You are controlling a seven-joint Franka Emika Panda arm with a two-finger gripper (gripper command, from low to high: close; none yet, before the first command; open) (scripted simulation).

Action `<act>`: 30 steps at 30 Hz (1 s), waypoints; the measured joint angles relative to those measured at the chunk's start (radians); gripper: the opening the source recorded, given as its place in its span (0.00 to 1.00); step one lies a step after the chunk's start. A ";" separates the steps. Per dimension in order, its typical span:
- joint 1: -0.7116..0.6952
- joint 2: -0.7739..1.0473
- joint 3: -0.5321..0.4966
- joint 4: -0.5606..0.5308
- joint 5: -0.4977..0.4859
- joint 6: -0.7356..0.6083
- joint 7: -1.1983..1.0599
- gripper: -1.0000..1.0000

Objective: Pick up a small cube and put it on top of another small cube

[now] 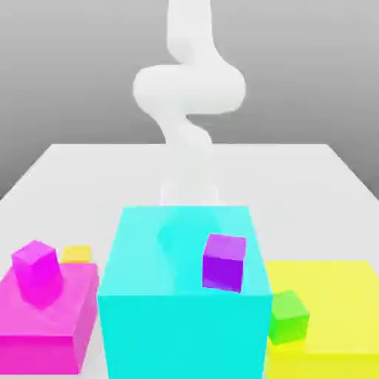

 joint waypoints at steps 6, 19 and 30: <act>-0.084 0.197 -0.127 -0.164 -0.117 0.146 -0.164 0.50; -0.217 0.603 -0.486 -0.507 -0.144 0.461 -0.659 0.50; -0.536 0.966 -0.073 -0.496 0.466 0.733 -1.172 0.00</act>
